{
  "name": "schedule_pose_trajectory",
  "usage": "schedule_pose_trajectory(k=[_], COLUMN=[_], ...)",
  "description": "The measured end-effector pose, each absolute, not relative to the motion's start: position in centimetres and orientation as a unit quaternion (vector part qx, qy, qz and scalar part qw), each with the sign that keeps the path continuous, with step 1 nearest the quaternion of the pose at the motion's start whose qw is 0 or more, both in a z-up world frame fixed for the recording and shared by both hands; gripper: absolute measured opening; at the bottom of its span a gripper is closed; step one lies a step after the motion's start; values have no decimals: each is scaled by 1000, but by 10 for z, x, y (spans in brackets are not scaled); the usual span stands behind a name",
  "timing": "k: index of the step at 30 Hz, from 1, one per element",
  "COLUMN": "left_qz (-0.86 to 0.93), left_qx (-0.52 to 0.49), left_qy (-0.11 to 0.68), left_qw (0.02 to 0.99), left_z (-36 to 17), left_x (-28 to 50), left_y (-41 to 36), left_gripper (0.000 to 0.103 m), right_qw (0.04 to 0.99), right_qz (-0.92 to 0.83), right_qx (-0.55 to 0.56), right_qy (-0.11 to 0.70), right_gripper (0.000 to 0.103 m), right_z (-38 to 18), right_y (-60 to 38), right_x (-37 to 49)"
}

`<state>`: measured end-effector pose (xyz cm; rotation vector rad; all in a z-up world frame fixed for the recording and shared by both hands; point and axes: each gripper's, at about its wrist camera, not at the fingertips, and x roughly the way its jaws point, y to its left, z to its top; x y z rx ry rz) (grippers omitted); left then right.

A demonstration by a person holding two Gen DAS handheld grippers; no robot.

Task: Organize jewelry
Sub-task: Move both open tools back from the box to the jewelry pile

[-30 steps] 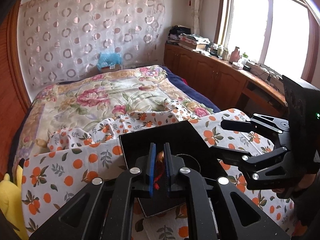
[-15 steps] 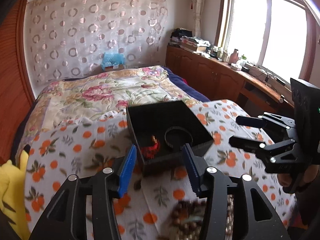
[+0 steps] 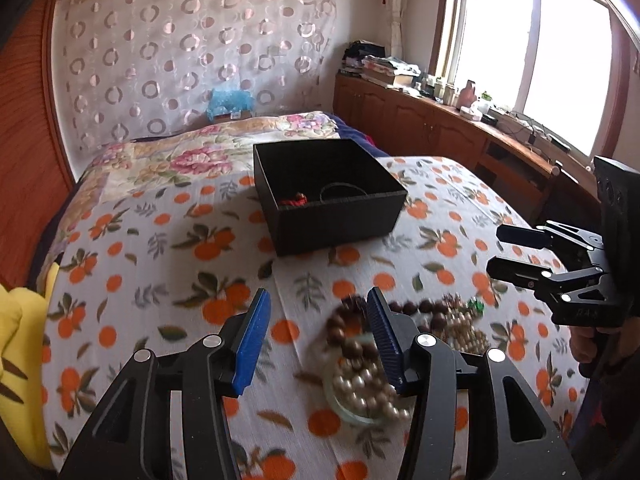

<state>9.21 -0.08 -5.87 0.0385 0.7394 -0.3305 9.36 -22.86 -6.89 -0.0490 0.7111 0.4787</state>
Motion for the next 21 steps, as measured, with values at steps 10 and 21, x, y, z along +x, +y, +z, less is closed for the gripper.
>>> schedule_pose_trajectory(k=[10,21], left_qz=[-146,-166], left_qx=[14,-30], left_qy=[372,425], left_qw=[917,889], left_z=[-73,-92], left_x=[79,118], left_y=[-3,-3], left_gripper=[48,40], right_qw=[906,905], right_qz=[243,250], right_qx=[-26,-17], right_qy=[347,344], right_gripper=[51,50], right_z=[-78,-83], right_y=[-228,-230], right_x=[54,34])
